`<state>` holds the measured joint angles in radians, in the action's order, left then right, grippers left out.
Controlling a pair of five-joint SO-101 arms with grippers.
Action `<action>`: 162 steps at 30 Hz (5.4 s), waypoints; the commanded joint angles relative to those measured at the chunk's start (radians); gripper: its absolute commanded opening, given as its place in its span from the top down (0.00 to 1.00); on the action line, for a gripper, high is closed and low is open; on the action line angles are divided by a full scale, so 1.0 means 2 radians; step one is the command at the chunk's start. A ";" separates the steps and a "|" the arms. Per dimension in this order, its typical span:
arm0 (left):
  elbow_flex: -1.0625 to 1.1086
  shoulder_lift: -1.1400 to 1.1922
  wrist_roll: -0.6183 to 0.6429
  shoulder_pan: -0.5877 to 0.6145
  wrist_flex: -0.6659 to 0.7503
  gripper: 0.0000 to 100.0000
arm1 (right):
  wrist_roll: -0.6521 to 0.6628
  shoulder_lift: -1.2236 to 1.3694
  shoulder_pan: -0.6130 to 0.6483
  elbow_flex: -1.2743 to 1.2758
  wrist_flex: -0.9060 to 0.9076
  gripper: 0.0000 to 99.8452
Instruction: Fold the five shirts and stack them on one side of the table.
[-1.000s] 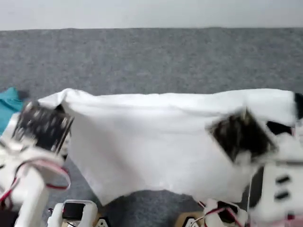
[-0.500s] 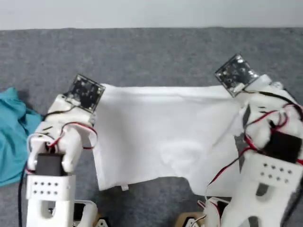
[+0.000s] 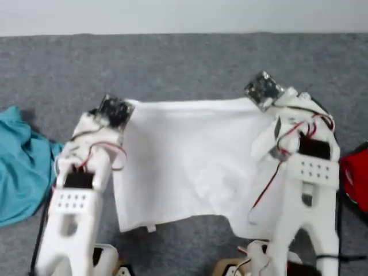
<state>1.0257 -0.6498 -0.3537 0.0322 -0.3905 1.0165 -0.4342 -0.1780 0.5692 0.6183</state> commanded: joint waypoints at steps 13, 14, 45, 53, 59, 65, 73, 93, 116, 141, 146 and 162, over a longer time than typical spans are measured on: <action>-0.431 0.468 -0.003 -0.001 0.012 1.00 | -0.014 0.278 0.000 -0.289 -0.012 0.99; -0.455 0.492 -0.003 -0.001 0.011 1.00 | -0.014 0.299 0.001 -0.312 -0.012 0.99; -0.869 0.794 -0.039 -0.011 -0.227 1.00 | 0.062 0.826 0.030 -0.935 0.095 0.99; -0.985 0.810 -0.123 -0.012 -0.413 1.00 | 0.061 0.826 0.029 -1.044 0.314 0.99; -1.058 0.811 -0.219 -0.012 -0.587 1.00 | 0.063 0.825 0.031 -1.129 0.501 0.99; -1.084 0.806 -0.275 -0.014 -0.682 1.00 | 0.063 0.791 0.027 -1.125 0.587 0.99; -1.039 0.754 -0.292 -0.028 -0.683 1.00 | 0.062 0.719 0.026 -1.067 0.590 0.99; -0.646 0.478 -0.224 -0.045 -0.681 1.00 | -0.035 0.336 0.027 -0.511 0.588 0.99; -0.392 0.321 -0.223 -0.075 -0.681 1.00 | -0.032 0.194 -0.023 -0.204 0.548 0.99; -0.307 0.309 -0.226 -0.080 -0.669 0.97 | -0.008 0.198 -0.082 -0.066 0.409 0.99; -0.289 0.305 -0.226 -0.080 -0.662 0.90 | -0.008 0.194 -0.084 -0.059 0.402 0.92; -0.363 0.305 -0.227 -0.054 -0.662 0.89 | -0.008 0.193 -0.129 -0.200 0.479 0.72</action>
<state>0.3874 0.0100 -0.8094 -0.1043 -1.7223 0.9874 0.0092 -0.4250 0.3115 1.5190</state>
